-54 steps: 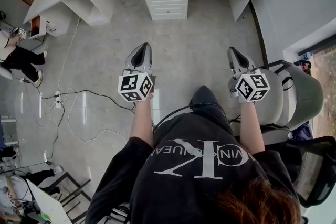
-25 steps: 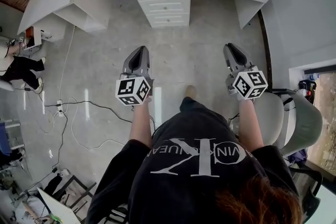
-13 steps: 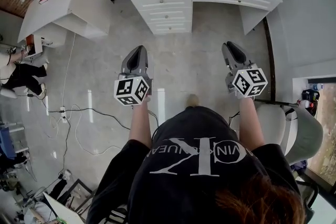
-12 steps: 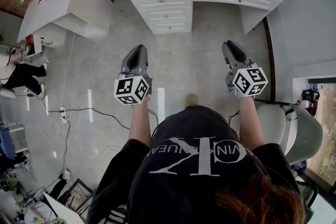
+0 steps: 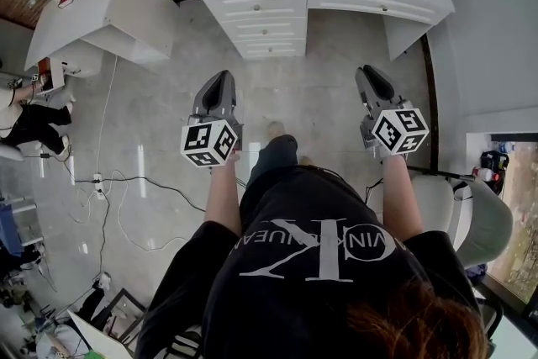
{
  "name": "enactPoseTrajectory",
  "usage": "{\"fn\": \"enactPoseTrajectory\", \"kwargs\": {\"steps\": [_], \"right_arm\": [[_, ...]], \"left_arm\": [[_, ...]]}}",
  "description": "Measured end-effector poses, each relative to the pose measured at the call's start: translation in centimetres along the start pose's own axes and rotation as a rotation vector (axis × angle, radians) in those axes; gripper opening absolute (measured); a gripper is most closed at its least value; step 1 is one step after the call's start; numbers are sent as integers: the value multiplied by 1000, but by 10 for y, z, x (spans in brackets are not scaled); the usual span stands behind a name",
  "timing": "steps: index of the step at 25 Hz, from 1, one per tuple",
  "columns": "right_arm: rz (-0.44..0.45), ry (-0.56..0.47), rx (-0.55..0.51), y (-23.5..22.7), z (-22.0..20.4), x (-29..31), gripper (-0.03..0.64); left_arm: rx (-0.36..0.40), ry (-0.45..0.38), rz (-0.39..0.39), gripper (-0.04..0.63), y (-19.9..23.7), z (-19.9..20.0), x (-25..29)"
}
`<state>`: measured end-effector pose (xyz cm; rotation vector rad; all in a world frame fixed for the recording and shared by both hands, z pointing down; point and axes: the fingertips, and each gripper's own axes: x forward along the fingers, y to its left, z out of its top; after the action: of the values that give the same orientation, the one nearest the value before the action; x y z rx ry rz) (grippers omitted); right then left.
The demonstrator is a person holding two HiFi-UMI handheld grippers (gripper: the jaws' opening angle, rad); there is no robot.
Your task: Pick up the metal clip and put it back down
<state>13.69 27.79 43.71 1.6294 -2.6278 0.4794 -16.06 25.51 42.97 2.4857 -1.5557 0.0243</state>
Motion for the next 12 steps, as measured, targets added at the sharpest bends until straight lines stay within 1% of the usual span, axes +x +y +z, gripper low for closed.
{"fn": "enactPoseTrajectory", "kwargs": {"steps": [5, 12], "right_arm": [[-9, -13, -8, -10, 11, 23, 37], [-46, -14, 11, -52, 24, 61, 37]], "left_arm": [[-4, 0, -24, 11, 7, 1, 32], [4, -7, -76, 11, 12, 14, 107]]}}
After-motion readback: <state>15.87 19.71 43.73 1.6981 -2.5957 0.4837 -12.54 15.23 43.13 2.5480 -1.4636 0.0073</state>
